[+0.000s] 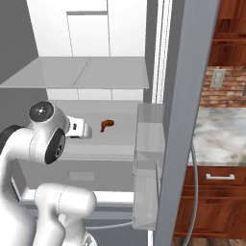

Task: Place one mushroom and one chicken drumstick in each tupperware on the nearby counter, to pack two identical lunches.

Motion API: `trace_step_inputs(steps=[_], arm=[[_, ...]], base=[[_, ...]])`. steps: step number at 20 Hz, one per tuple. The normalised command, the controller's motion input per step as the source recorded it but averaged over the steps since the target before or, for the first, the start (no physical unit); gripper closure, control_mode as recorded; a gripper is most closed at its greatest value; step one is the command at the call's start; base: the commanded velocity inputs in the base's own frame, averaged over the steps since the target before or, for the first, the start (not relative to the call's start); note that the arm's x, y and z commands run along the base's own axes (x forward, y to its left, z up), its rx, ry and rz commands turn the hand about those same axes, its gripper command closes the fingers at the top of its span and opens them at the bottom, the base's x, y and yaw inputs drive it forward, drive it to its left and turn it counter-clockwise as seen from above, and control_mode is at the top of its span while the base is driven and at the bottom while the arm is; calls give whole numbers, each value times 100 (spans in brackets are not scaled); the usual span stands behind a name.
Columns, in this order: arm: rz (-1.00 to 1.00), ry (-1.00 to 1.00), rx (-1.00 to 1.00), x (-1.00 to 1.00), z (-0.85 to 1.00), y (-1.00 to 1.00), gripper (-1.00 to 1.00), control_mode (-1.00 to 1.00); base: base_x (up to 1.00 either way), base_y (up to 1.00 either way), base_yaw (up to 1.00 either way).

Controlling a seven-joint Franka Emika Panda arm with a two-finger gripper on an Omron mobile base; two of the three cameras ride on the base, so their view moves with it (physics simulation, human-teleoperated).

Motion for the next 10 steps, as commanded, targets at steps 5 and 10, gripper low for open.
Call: trace_step_inputs(steps=[5, 10], arm=[[-3, 7, 0, 58, -31, 0, -100, -100], [-5, 11, 0, 64, -28, 0, -100, -100]], base=[[0, 0, 0], [0, 0, 0]])
